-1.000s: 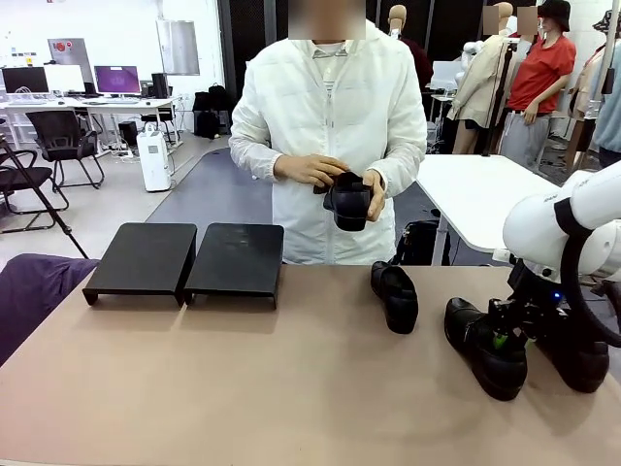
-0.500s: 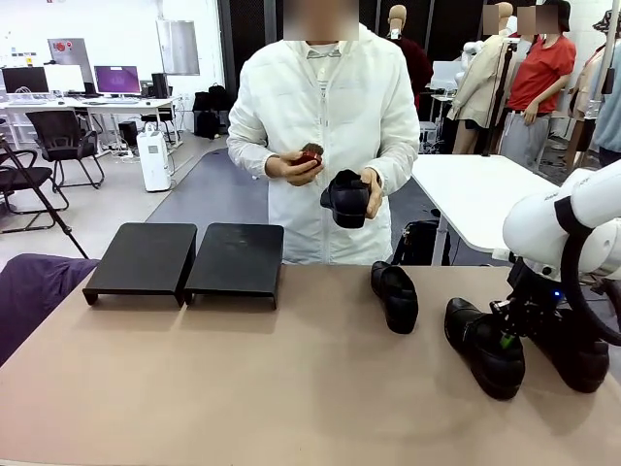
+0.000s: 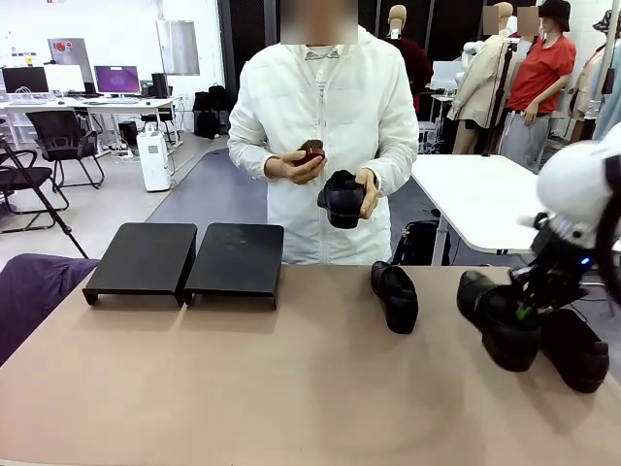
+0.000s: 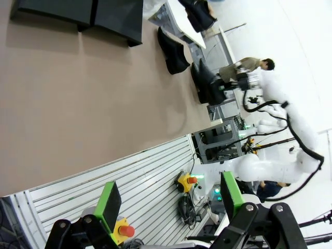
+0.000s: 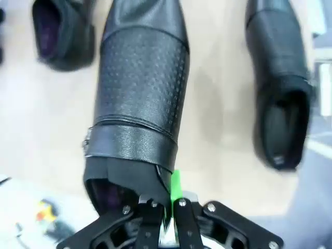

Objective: Organize the shoes by placing them on the stand.
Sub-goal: Pick up one Shoe and place it in the middle of the table.

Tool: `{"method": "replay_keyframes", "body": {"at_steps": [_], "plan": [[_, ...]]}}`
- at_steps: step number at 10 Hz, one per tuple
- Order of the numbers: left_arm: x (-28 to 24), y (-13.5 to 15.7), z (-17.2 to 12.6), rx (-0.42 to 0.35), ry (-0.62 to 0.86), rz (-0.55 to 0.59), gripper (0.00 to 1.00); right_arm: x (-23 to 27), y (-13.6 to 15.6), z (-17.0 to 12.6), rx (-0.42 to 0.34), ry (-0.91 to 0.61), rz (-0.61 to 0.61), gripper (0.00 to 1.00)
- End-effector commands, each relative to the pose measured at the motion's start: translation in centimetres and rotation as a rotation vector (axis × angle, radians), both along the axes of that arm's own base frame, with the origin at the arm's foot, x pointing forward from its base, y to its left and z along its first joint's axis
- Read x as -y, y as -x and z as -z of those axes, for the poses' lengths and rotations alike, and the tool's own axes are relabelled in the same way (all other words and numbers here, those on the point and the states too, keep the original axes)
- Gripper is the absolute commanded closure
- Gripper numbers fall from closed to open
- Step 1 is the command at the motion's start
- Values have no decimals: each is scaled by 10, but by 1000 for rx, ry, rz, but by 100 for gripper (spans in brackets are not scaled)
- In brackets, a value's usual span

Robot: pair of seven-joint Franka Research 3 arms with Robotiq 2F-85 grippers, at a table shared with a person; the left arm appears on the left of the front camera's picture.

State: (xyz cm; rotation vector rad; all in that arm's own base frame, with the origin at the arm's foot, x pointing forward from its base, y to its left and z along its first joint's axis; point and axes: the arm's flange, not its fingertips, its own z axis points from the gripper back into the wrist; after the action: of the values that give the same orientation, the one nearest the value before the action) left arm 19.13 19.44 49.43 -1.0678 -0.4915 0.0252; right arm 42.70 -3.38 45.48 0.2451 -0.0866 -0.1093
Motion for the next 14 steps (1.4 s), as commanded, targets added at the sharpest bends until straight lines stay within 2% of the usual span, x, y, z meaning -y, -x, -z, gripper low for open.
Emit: {"method": "replay_keyframes", "body": {"at_steps": [1, 2, 4, 5, 6, 8, 9, 10, 11, 13, 14], "plan": [[0, 0, -2, 26, 11, 5, 0, 21, 54, -82, -2, -132, 111, 100], [0, 0, -2, 26, 11, 5, 0, 29, 80, -109, 35, -147, 82, 100], [0, 0, -2, 26, 11, 5, 0, 51, 118, -140, 88, -186, 78, 100], [0, 0, -2, 26, 11, 5, 0, 62, 119, -137, 103, -213, 87, 100], [0, 0, -2, 26, 11, 5, 0, 45, 121, -137, 58, -147, 75, 100], [0, 0, -2, 26, 11, 5, 0, 45, 121, -137, 58, -147, 75, 100], [0, 0, -2, 26, 11, 5, 0, 52, 130, -140, 62, -156, 87, 100], [0, 0, -2, 26, 11, 5, 0, 32, 124, -136, 28, -70, 150, 100], [0, 0, -2, 26, 11, 5, 0, 2, 112, -142, 79, -116, 67, 100], [0, 0, -2, 26, 11, 5, 0, -75, 80, -137, 78, -72, -29, 100], [0, 0, -2, 26, 11, 5, 0, -71, 74, -143, 56, -52, 13, 100]]}}
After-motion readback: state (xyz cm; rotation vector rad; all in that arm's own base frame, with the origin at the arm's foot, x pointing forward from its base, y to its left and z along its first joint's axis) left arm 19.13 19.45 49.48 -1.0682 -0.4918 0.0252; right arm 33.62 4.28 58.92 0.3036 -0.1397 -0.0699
